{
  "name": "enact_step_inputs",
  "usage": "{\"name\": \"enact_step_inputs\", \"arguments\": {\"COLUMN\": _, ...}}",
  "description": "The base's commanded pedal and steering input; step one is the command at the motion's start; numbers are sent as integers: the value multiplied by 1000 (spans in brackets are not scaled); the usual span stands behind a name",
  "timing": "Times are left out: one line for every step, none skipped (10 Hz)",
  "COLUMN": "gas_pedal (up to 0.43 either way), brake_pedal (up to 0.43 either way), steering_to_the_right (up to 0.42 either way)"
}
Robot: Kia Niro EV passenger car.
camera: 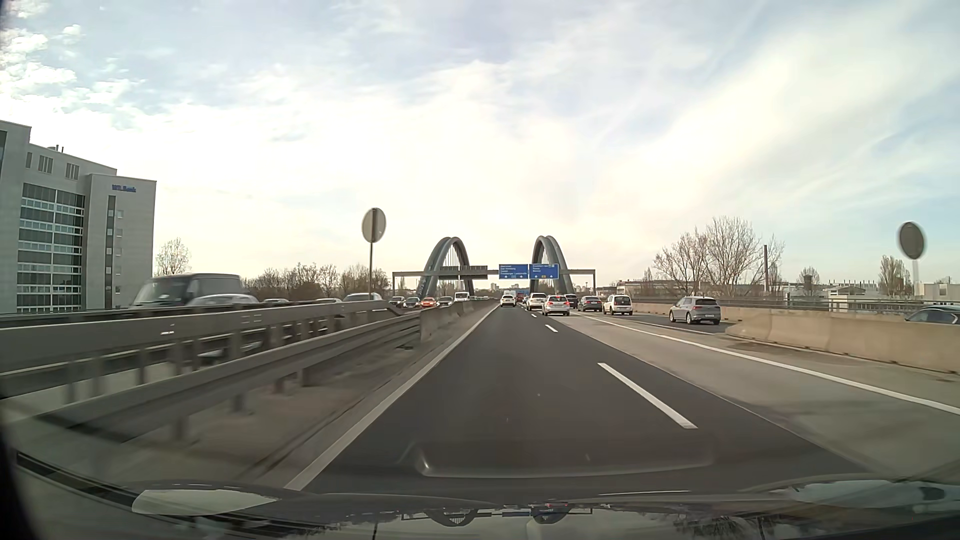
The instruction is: Follow the waypoints while adhering to traffic rules and regulations
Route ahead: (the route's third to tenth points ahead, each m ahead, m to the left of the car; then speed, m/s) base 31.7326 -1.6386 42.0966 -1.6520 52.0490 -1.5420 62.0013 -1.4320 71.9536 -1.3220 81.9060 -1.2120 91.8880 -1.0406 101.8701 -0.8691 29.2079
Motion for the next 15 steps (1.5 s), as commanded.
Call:
{"name": "enact_step_inputs", "arguments": {"gas_pedal": 0, "brake_pedal": 0, "steering_to_the_right": -4}}
{"name": "enact_step_inputs", "arguments": {"gas_pedal": 0, "brake_pedal": 0, "steering_to_the_right": -3}}
{"name": "enact_step_inputs", "arguments": {"gas_pedal": 0, "brake_pedal": 0, "steering_to_the_right": -3}}
{"name": "enact_step_inputs", "arguments": {"gas_pedal": 0, "brake_pedal": 0, "steering_to_the_right": -2}}
{"name": "enact_step_inputs", "arguments": {"gas_pedal": 0, "brake_pedal": 0, "steering_to_the_right": -2}}
{"name": "enact_step_inputs", "arguments": {"gas_pedal": 0, "brake_pedal": 0, "steering_to_the_right": -2}}
{"name": "enact_step_inputs", "arguments": {"gas_pedal": 0, "brake_pedal": 0, "steering_to_the_right": -2}}
{"name": "enact_step_inputs", "arguments": {"gas_pedal": 0, "brake_pedal": 0, "steering_to_the_right": -2}}
{"name": "enact_step_inputs", "arguments": {"gas_pedal": 0, "brake_pedal": 0, "steering_to_the_right": -2}}
{"name": "enact_step_inputs", "arguments": {"gas_pedal": 0, "brake_pedal": 0, "steering_to_the_right": -2}}
{"name": "enact_step_inputs", "arguments": {"gas_pedal": 0, "brake_pedal": 0, "steering_to_the_right": -2}}
{"name": "enact_step_inputs", "arguments": {"gas_pedal": 0, "brake_pedal": 49, "steering_to_the_right": -2}}
{"name": "enact_step_inputs", "arguments": {"gas_pedal": 0, "brake_pedal": 98, "steering_to_the_right": -2}}
{"name": "enact_step_inputs", "arguments": {"gas_pedal": 0, "brake_pedal": 116, "steering_to_the_right": -2}}
{"name": "enact_step_inputs", "arguments": {"gas_pedal": 0, "brake_pedal": 134, "steering_to_the_right": -2}}
